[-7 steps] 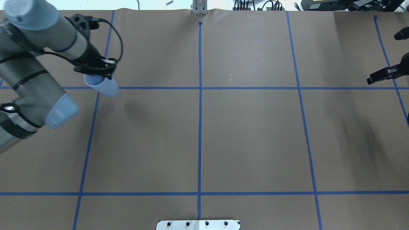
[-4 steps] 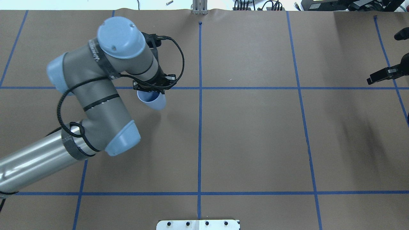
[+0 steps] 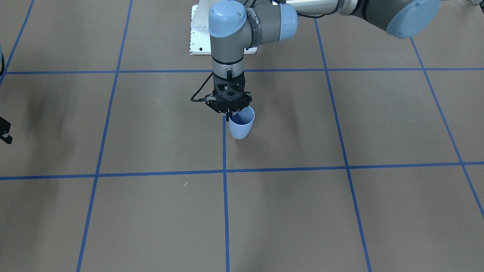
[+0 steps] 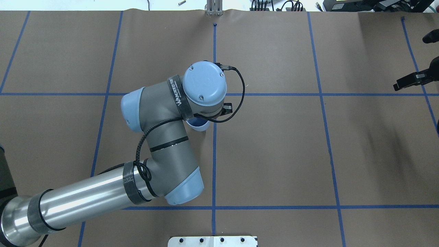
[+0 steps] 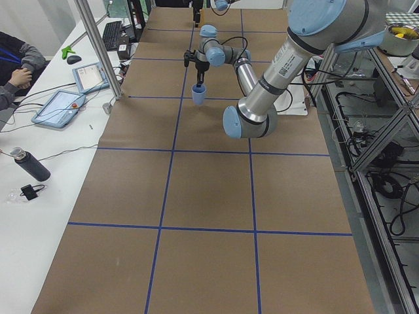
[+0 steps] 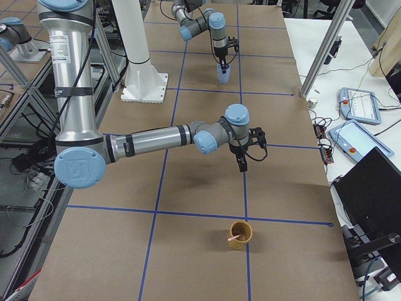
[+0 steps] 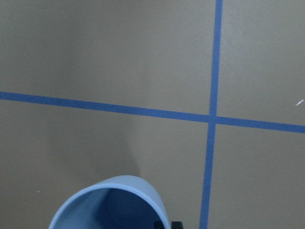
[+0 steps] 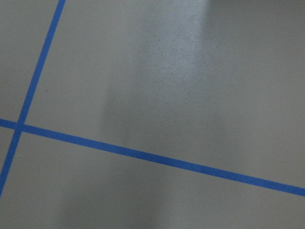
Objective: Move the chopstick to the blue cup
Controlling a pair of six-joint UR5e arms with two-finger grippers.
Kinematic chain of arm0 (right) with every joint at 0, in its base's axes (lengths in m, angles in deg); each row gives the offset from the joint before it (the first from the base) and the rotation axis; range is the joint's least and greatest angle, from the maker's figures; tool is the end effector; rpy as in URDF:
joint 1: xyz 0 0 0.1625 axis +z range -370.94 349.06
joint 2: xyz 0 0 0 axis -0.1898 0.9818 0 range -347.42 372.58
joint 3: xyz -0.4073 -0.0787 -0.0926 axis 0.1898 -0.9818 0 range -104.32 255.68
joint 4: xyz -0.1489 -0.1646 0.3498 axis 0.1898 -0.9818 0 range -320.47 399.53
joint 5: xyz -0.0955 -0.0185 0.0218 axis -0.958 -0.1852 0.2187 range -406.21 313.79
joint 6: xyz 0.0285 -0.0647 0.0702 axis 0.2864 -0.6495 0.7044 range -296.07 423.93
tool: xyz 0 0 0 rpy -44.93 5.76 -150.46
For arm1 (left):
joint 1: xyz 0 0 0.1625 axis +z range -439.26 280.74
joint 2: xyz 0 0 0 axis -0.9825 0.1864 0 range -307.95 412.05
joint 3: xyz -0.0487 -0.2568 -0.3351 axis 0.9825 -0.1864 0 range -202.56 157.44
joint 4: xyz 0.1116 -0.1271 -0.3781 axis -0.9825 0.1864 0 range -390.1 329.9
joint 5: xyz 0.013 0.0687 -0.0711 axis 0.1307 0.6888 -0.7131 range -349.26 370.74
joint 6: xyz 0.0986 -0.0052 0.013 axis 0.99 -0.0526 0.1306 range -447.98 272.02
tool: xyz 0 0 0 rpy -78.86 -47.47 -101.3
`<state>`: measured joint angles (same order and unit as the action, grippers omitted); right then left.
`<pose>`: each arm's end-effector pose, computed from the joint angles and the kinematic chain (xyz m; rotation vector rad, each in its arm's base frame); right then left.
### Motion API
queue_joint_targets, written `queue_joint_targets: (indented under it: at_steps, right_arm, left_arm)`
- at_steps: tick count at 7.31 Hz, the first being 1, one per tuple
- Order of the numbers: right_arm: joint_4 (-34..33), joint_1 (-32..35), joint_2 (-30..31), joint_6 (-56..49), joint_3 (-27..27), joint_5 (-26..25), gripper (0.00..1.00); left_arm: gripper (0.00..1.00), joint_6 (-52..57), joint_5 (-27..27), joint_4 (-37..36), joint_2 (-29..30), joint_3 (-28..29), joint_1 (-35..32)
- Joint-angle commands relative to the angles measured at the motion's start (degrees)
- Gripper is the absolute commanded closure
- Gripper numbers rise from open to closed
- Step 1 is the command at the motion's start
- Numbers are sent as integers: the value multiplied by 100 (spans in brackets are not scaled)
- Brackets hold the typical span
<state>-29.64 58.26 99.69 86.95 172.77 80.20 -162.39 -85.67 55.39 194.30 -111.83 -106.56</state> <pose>-0.1204 -0.5260 0.5368 0.2503 -0.7685 -0.1340 0.5842 -0.4391 0.1102 0.2016 0.8021 -0.1468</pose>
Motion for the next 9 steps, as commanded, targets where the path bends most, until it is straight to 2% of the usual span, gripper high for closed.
queue_joint_targets:
  at_steps: [1, 3, 9]
  right_arm:
    - [0, -3, -1, 0, -6, -3, 0]
    - [0, -12, -1, 0, -15, -3, 0]
    - [-9, -29, -1, 0, -23, -3, 0]
  left_arm:
    - [100, -11, 113, -5, 144, 102, 250]
    - [100, -3, 113, -5, 215, 313, 286]
    - [100, -3, 43, 12, 399, 428, 313]
